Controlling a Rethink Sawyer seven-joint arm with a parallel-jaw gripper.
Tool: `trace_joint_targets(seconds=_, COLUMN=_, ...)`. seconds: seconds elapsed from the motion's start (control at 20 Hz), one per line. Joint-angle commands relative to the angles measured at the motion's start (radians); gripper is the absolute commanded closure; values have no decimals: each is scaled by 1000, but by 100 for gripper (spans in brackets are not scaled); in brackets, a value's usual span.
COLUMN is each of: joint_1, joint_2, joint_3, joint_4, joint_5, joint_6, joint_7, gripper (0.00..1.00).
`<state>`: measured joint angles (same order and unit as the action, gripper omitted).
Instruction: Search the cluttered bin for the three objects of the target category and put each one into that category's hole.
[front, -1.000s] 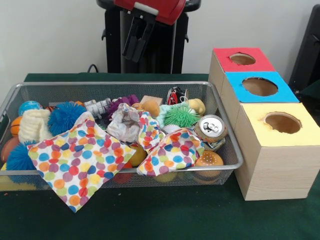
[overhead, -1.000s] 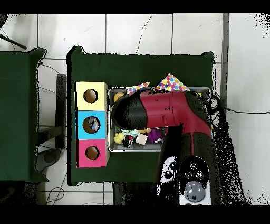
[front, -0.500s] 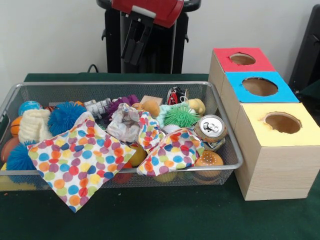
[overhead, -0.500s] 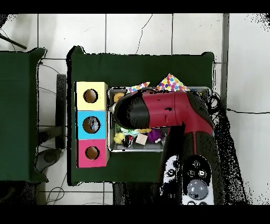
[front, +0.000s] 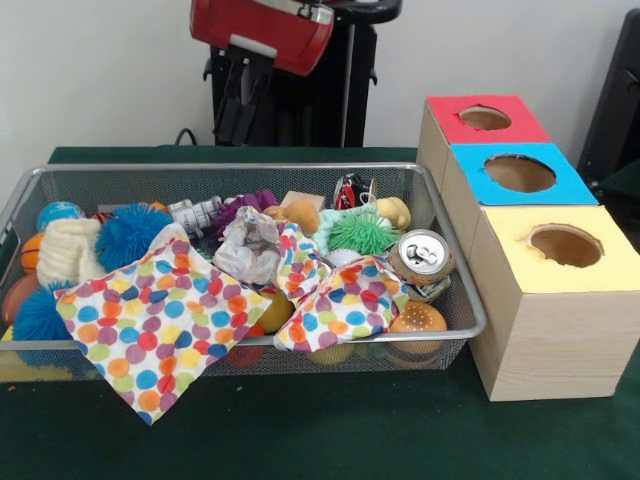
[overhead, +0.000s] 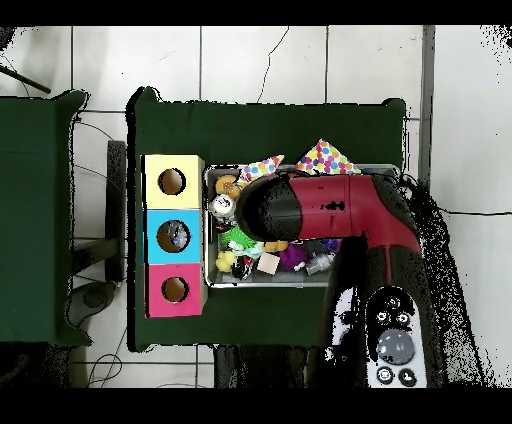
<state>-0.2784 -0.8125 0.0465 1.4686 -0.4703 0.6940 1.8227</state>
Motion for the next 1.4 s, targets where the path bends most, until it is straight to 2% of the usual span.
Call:
trace_joint_targets(seconds=0.05, joint_1=-19, joint_2=59, joint_3=88, joint_4=63, joint_5=12, joint_6=-43, joint_7=-13, gripper=100)
trace_joint_targets(seconds=0.35, joint_1=28, joint_2=86, joint_3=41, joint_4=40, joint_5=-34, joint_6=-79, joint_7=49, gripper=100)
trace_joint_targets(seconds=0.6, joint_1=126, joint_2=125, joint_3=-40, joint_4=-11, joint_5=-98, joint_6=-42, joint_7=104, gripper=100)
trace_joint_targets(seconds=1.0, joint_1=205, joint_2=217, joint_3=-94, joint_4=-87, joint_5=-63, joint_6=-53, joint_7=197, gripper=100)
trace_joint_targets(seconds=1.2, joint_1=215, joint_2=227, joint_3=-105, joint_4=-68, joint_5=-24, joint_6=-88, joint_7=224, gripper=100)
trace_joint_targets(seconds=1.4, joint_1=190, joint_2=240, joint_3=-89, joint_4=-29, joint_5=19, joint_6=-167, joint_7=244, gripper=100)
